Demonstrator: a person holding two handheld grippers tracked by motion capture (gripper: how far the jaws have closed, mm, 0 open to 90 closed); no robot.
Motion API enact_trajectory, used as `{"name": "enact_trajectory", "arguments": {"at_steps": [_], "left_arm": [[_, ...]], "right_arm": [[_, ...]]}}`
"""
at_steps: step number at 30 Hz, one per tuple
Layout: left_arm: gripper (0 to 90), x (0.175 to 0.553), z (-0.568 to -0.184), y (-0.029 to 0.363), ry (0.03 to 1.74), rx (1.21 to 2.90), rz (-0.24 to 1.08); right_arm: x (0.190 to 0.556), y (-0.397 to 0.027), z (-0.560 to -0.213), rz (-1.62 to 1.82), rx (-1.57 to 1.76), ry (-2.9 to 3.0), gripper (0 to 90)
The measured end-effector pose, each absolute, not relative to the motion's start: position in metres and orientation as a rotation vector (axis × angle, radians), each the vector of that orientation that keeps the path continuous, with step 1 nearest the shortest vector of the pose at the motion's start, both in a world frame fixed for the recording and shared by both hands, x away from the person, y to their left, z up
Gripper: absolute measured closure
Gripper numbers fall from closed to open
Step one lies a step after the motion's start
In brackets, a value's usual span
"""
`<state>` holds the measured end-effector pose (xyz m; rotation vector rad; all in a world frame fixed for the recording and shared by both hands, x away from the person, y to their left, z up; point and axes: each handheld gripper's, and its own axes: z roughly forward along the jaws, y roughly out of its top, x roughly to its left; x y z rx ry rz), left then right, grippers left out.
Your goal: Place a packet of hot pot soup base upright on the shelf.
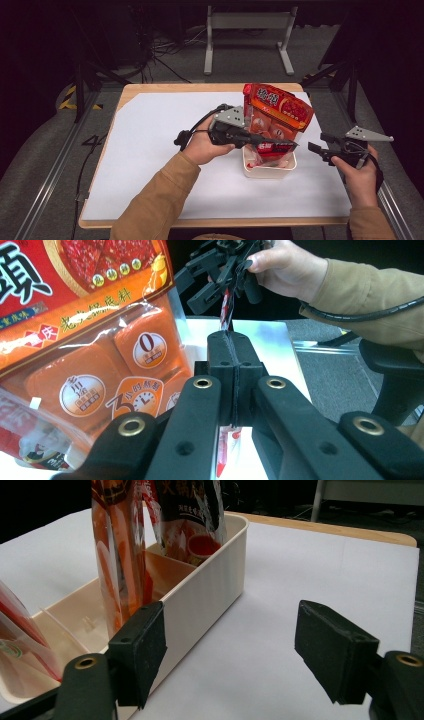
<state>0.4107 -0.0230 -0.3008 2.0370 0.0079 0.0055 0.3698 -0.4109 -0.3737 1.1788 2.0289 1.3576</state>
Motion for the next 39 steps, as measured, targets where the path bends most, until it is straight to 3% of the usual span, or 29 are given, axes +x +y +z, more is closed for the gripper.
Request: {"name": "enact_trajectory", "arguments": {"at_steps": [32,36,39], "left_arm": [[87.6,0.417,-0.330,-0.033,0.028,2.128,-0.002],[82.7,0.418,-0.330,-0.030,0.045,2.103,-0.014],[68.3,0.417,-0.329,-0.028,0.060,2.074,-0.010]], "right_arm": [[0.373,-0.408,-0.376,1.355,1.178,2.044,27.7],[0.374,-0.407,-0.376,1.356,1.178,2.046,27.4],[0.375,-0.406,-0.376,1.355,1.174,2.052,27.3]]}}
